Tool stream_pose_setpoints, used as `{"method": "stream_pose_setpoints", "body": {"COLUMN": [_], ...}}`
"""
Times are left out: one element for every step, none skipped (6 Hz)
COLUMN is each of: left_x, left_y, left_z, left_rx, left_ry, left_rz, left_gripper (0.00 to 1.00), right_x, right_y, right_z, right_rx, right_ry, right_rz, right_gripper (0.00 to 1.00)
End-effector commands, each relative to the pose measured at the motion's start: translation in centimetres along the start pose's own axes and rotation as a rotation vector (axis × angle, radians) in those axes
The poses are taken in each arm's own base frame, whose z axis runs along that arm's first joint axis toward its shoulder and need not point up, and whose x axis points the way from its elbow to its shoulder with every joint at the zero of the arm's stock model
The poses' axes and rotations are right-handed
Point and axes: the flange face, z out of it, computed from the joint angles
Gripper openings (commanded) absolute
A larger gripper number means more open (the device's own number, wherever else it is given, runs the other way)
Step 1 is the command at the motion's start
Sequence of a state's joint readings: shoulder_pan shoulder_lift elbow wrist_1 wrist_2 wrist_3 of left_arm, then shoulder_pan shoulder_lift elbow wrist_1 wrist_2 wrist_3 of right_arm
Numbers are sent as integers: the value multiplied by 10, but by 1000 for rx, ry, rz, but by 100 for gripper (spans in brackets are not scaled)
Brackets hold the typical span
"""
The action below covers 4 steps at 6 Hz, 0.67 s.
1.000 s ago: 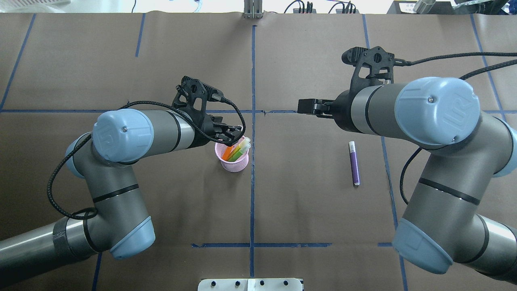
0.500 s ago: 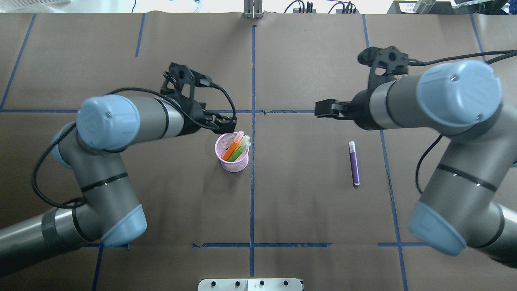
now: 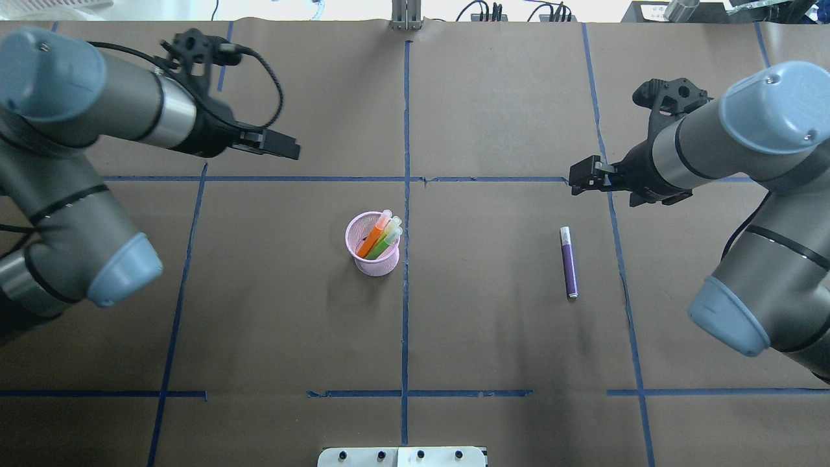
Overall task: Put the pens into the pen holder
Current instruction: 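Lower the right gripper onto the purple marker and grasp it while the left arm withdraws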
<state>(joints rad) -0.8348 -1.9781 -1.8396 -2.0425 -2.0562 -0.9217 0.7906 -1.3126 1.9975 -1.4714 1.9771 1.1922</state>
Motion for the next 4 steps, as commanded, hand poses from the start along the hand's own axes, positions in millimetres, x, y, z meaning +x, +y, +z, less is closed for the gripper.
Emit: {"method": "stream_pose_setpoints", "body": {"left_x": [-61, -93, -105, -105], "left_y": [24, 32, 42, 44], "left_z": [-28, -37, -40, -40], "left_rx": [-45, -52, -60, -60], "left_ry": [-44, -88, -101, -101], "left_rz": [-72, -109, -112, -111], "left_gripper": [100, 100, 100, 100], "right_x": [-21, -27, -45, -40], "right_y": [-20, -27, -40, -54], "right_z": [42, 50, 76, 105], "right_rx": [-117, -164, -251, -369], "right_ry": [108, 156, 144, 129], "right_rz": [-105, -184, -163, -124], "right_gripper": [98, 98, 93, 90]}}
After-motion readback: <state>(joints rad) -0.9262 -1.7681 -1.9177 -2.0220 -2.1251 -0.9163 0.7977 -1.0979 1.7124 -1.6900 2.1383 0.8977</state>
